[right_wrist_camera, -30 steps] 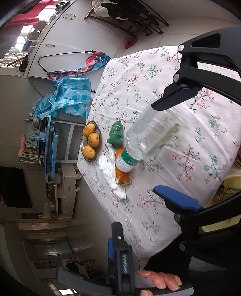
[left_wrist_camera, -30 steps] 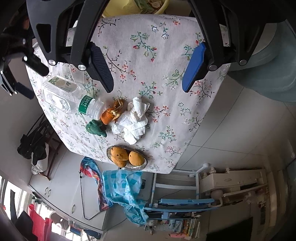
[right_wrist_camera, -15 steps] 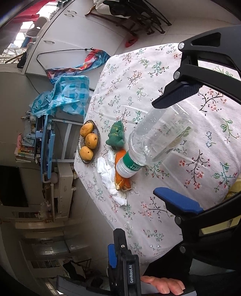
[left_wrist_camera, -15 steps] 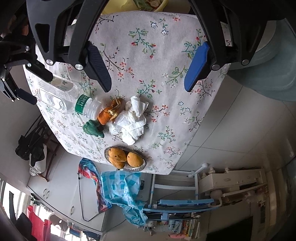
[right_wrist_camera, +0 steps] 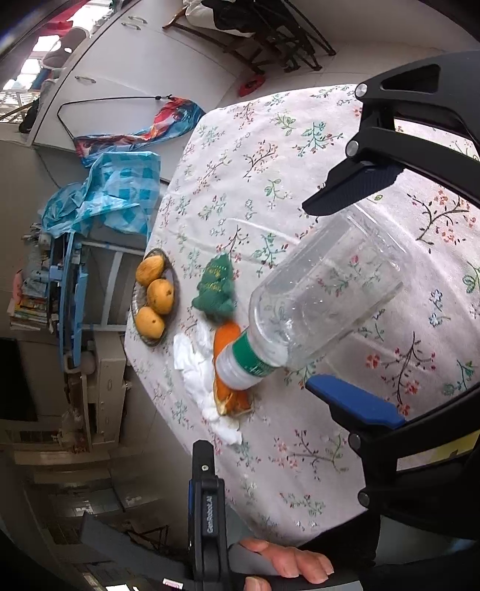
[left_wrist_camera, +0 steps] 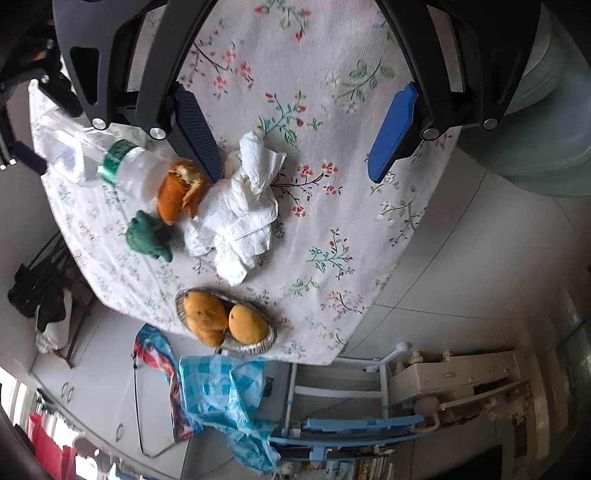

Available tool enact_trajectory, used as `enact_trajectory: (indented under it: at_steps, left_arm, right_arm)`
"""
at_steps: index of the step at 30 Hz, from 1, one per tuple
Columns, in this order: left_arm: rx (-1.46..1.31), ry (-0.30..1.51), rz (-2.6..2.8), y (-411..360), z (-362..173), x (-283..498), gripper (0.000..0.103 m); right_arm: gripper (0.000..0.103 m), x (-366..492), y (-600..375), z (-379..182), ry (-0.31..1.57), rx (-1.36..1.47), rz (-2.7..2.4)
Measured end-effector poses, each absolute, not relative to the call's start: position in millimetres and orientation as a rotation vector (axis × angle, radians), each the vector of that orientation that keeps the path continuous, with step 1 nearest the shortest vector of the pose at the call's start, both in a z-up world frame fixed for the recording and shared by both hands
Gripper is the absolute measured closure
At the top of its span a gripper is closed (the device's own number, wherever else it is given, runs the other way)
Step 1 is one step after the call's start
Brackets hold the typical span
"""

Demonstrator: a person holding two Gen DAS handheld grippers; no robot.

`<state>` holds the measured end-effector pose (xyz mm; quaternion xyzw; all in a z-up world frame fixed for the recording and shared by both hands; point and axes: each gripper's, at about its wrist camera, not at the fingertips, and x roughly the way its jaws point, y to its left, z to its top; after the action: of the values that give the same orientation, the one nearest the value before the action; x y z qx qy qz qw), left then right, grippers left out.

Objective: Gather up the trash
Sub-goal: 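Grasp the clear plastic bottle with the right gripper while the left grasps a white tissue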

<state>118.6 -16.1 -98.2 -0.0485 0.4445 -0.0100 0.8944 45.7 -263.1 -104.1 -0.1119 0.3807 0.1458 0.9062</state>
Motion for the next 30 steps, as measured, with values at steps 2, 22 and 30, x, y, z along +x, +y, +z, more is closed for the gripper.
enact_trajectory:
  at_steps: [2, 22, 30]
  left_arm:
    - [-0.087, 0.937, -0.027, -21, -105, 124, 0.025]
    - [-0.111, 0.885, -0.126, -14, -81, 87, 0.095]
    - [-0.175, 0.886, -0.143, 0, -76, 42, 0.095]
  right_arm:
    - [0.017, 48, -263, -105, 0.788, -0.237, 0.295]
    - [0.022, 57, -266, -116, 0.833, -0.214, 0.282]
    - [0.030, 55, -265, -115, 0.821, -0.190, 0.280]
